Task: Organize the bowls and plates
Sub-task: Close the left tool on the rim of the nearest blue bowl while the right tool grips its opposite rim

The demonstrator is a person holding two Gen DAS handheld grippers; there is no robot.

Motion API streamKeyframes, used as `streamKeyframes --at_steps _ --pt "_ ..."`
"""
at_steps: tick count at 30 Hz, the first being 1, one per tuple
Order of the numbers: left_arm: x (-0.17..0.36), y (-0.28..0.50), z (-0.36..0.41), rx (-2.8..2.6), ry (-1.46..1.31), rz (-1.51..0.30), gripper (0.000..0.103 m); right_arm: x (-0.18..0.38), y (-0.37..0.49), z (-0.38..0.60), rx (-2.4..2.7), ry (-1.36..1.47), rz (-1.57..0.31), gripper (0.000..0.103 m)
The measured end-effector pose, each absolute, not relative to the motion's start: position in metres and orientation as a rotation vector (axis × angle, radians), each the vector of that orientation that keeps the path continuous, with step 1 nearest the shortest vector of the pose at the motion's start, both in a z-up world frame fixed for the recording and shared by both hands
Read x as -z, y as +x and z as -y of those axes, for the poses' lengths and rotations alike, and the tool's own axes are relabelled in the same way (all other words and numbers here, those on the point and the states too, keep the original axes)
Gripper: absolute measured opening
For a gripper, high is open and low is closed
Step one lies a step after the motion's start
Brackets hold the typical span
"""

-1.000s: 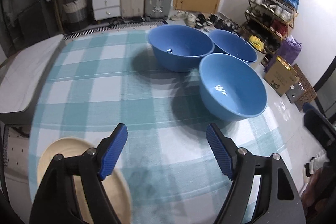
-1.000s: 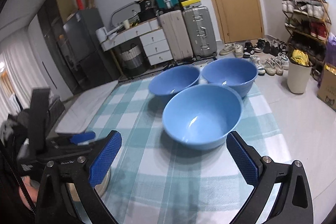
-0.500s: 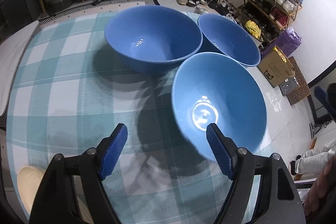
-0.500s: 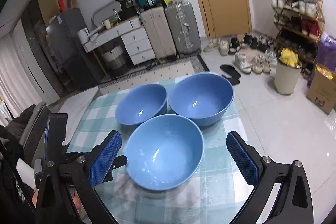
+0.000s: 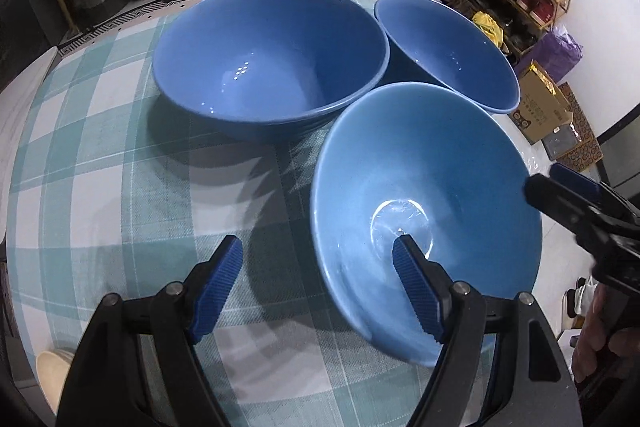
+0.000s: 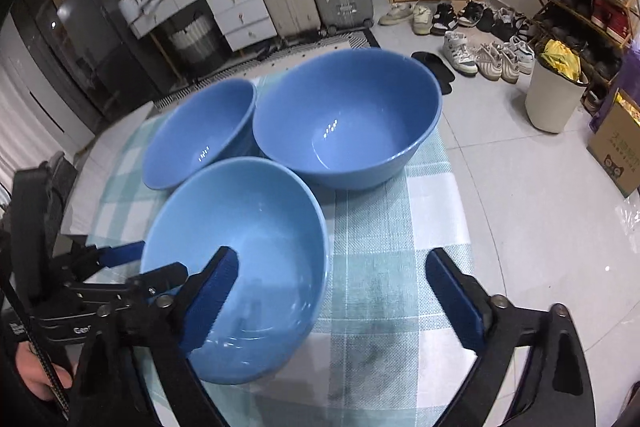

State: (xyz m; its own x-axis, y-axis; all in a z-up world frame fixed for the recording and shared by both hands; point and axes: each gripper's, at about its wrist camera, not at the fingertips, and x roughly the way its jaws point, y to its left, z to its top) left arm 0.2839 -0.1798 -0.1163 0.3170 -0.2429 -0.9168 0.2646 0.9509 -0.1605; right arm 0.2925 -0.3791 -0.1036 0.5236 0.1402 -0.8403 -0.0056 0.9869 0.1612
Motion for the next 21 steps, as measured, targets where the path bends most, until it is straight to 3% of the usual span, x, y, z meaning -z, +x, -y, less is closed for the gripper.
streamKeyframes --at_steps 4,8,15,18,21 --pt "0.118 0.288 0.184 0.352 0.03 -1.206 0.076 0.12 0.3 0.38 -0.106 0.153 -1.069 0.069" --pt "0.115 0.289 0.184 0.385 0.021 -1.189 0.055 0.129 0.302 0.376 -0.118 0.144 -1.088 0.045" --pt "0.117 0.289 0.189 0.429 0.032 -1.204 0.028 0.133 0.301 0.369 -0.122 0.127 -1.107 0.03" --pt "0.117 0.289 0.187 0.427 0.012 -1.197 0.024 0.133 0.301 0.368 -0.127 0.126 -1.114 0.022" --pt "0.118 0.29 0.185 0.429 -0.009 -1.197 0.023 0.132 0.3 0.366 -0.131 0.128 -1.112 0.021"
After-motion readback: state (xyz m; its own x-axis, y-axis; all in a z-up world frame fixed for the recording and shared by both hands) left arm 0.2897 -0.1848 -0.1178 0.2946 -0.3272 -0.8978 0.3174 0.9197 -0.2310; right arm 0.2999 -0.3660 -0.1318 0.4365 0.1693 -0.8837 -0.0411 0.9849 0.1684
